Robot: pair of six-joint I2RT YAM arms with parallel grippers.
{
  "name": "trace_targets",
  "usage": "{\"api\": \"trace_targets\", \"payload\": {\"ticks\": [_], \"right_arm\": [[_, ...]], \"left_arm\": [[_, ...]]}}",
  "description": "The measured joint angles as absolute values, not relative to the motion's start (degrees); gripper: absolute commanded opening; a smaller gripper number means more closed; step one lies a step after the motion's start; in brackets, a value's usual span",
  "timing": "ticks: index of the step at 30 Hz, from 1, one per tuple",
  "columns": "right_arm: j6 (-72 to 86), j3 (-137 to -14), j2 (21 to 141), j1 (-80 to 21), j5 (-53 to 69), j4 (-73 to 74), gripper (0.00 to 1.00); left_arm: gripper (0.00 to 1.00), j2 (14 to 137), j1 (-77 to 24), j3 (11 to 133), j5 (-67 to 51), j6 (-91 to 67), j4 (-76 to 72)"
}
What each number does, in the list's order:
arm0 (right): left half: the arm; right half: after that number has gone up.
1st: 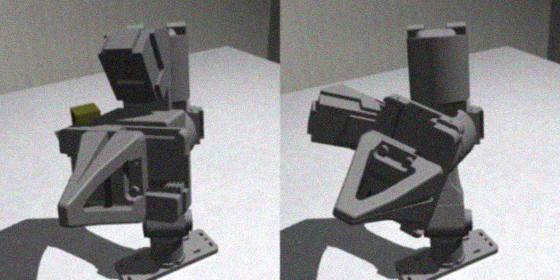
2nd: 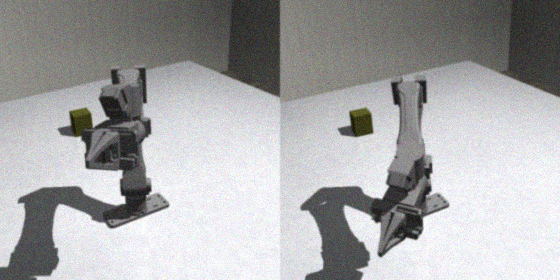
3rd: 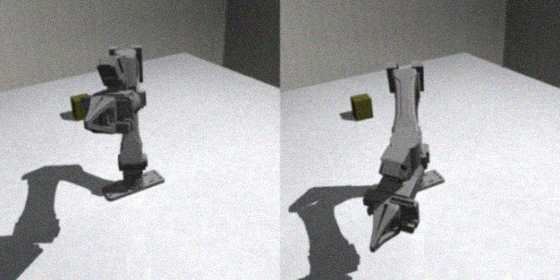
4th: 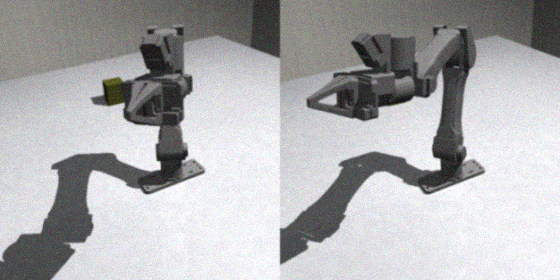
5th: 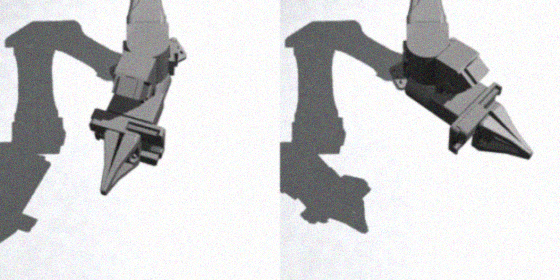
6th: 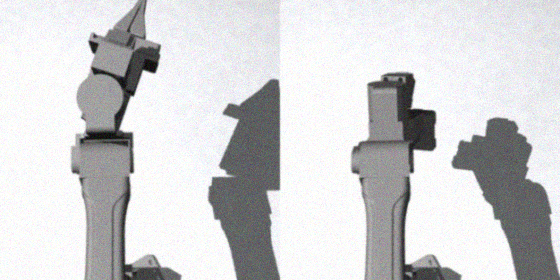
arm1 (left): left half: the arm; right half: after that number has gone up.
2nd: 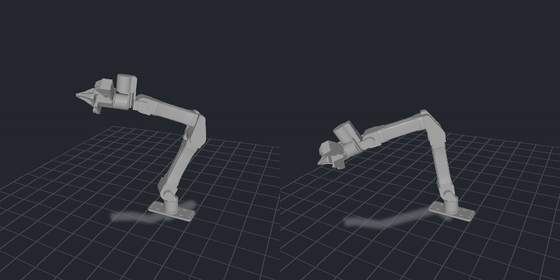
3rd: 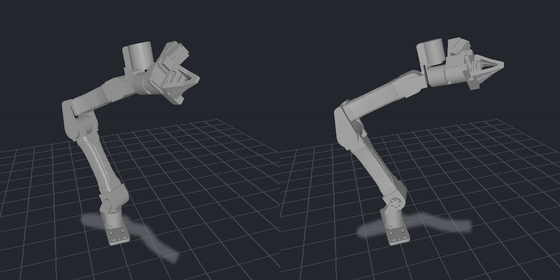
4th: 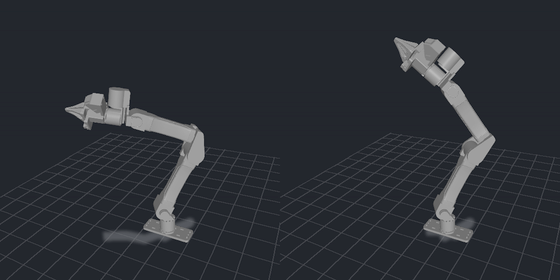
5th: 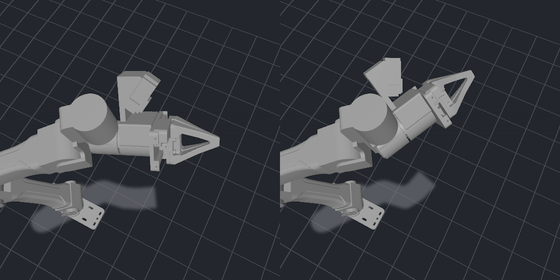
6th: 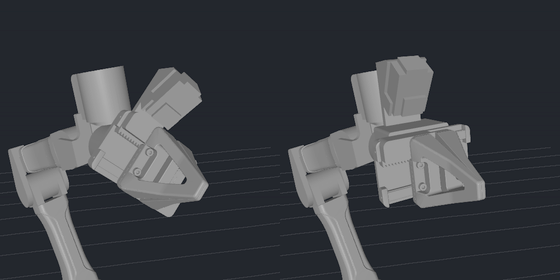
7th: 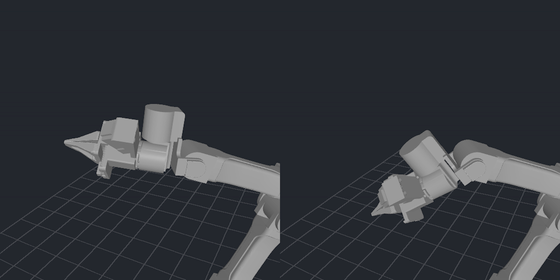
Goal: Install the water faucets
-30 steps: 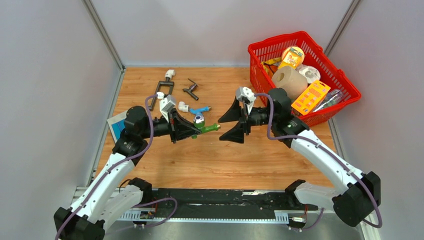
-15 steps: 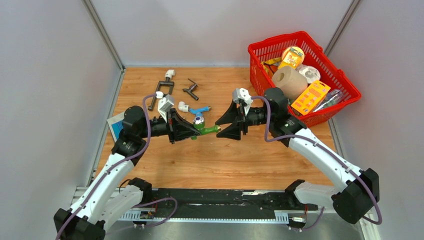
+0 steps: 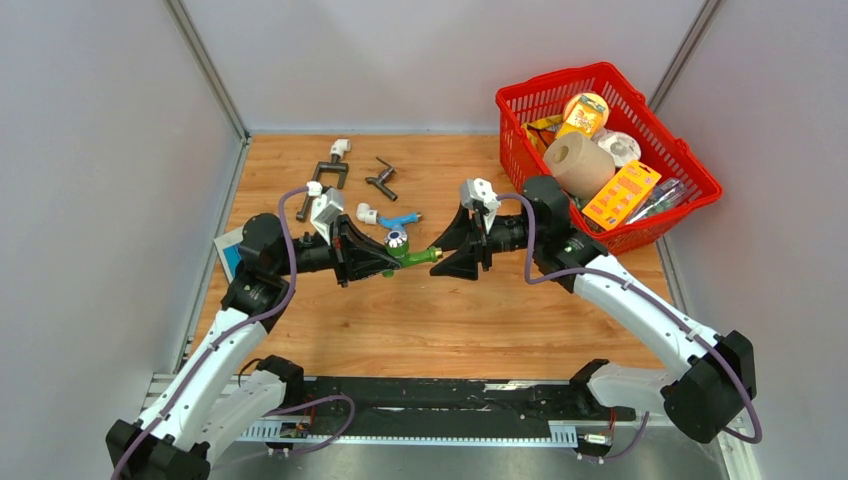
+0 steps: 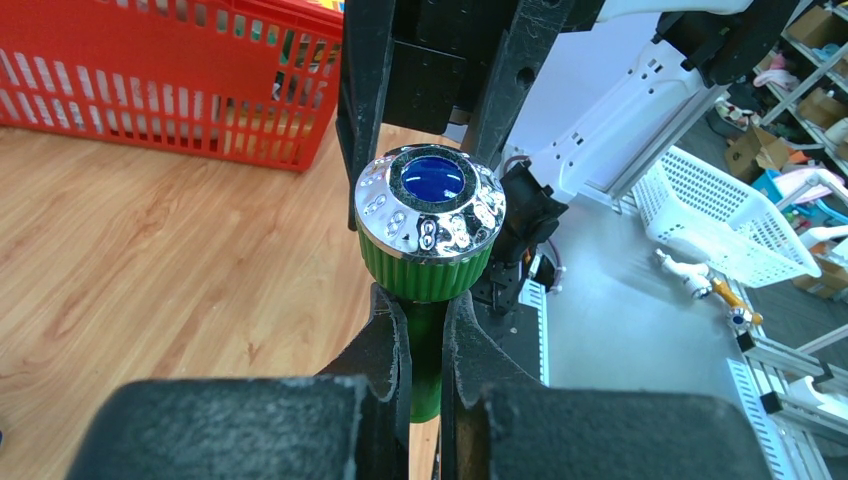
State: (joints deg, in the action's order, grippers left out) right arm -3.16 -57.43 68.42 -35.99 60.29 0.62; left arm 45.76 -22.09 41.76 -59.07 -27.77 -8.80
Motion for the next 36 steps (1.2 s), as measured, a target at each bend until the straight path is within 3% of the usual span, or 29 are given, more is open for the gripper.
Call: {"api": "trace_targets", "payload": {"ticks": [10, 12, 15, 17, 20, 21, 22, 26, 27, 29, 31, 36], "right_arm": [[-3.4, -57.5, 68.9, -36.1, 62.7, 0.6, 0.43], [-3.4, -57.5, 69.3, -36.2, 62.8, 0.6, 0.34], [-3.5, -57.6, 69.6, -36.2, 62.8, 0.6, 0.03], [-3.7, -57.6, 69.6, -36.2, 62.6, 0.7, 0.0], [-4.1, -57.6, 69.7, -35.9, 63.3, 1.9, 0.0], [-4.0, -57.6, 69.7, -35.9, 63.3, 2.2, 0.0], [-4.0, -57.6, 69.7, -36.0, 63.1, 2.5, 0.0], [-3.9, -57.6, 69.7, -36.0, 62.5, 2.8, 0.0], [-3.8, -57.6, 69.7, -36.0, 62.3, 2.9, 0.0], [-3.6, -57.6, 69.7, -36.0, 61.9, 2.8, 0.0], [-3.4, -57.6, 69.7, -36.0, 61.4, 2.7, 0.0], [-2.5, -57.6, 69.7, -36.4, 59.6, 1.8, 0.0]], "left_arm": [[0.0, 46.8, -22.1, 41.8, -59.5, -27.8, -8.8], [0.0, 46.9, -22.1, 41.8, -59.5, -27.8, -8.8], [0.0, 46.9, -22.1, 41.8, -59.9, -27.8, -8.7], [0.01, 46.9, -22.0, 41.8, -60.1, -27.8, -8.8], [0.25, 46.9, -21.8, 42.0, -60.4, -27.8, -8.8], [0.24, 47.0, -21.8, 42.1, -60.4, -27.8, -8.8], [0.04, 47.2, -21.8, 42.1, -60.3, -27.8, -8.9], [0.0, 47.7, -21.8, 42.1, -59.9, -27.8, -8.8], [0.03, 47.9, -21.8, 42.2, -59.9, -27.8, -8.8], [0.24, 48.1, -21.8, 42.6, -59.5, -27.7, -8.8], [0.37, 48.1, -21.8, 42.7, -59.0, -27.8, -8.8], [0.42, 49.1, -22.9, 42.6, -56.9, -28.4, -10.0]]}}
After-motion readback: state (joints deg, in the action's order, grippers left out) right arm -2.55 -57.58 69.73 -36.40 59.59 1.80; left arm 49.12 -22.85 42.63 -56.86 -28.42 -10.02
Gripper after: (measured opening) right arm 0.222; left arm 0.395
